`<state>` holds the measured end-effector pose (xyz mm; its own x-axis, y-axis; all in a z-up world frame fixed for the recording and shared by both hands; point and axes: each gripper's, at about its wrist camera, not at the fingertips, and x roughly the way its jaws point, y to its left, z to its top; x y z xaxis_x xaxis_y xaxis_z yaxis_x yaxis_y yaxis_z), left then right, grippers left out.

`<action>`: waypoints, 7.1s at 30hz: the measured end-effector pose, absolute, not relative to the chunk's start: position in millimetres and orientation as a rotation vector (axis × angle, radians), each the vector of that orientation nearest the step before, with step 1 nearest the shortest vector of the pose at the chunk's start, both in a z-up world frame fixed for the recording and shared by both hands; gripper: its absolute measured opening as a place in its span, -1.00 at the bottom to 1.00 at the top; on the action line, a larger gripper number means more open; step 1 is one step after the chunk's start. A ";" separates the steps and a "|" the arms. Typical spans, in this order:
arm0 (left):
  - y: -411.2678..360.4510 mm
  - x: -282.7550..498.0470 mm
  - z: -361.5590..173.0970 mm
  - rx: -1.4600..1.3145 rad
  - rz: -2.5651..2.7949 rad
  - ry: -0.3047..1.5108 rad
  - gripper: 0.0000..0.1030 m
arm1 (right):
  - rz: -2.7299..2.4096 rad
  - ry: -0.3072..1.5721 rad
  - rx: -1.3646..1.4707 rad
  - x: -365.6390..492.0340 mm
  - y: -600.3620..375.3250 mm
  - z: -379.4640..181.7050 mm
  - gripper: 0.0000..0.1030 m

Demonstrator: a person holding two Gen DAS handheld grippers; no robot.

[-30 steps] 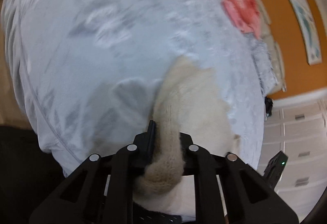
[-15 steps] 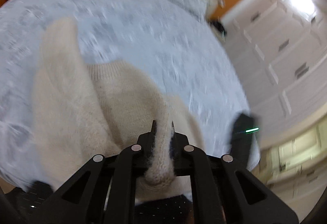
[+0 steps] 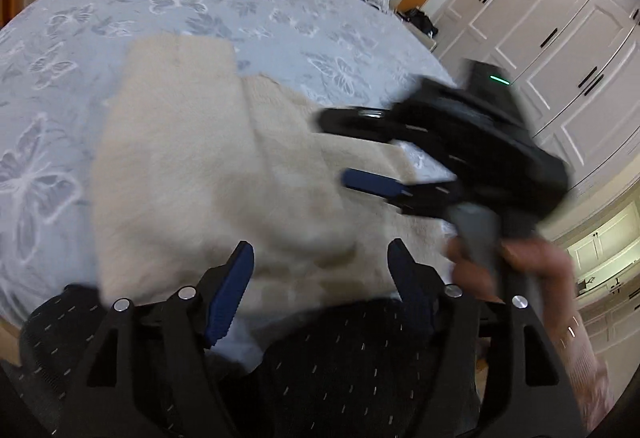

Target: Fold small clothes

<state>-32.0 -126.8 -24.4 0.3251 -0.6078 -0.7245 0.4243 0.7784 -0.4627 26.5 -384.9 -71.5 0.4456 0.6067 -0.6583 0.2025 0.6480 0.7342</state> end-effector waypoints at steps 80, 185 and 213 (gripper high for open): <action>-115.1 -1.6 -91.1 -0.193 -0.521 1.220 -0.38 | 0.182 1.241 0.637 60.4 -400.0 -75.8 -0.73; -151.9 4.3 -54.6 0.014 -0.549 1.165 0.67 | -0.069 1.080 0.786 -147.7 -420.7 -99.4 -0.70; -153.1 82.1 -109.4 -0.401 -0.597 1.407 0.34 | -0.039 1.119 0.941 -82.0 -435.3 -112.4 0.00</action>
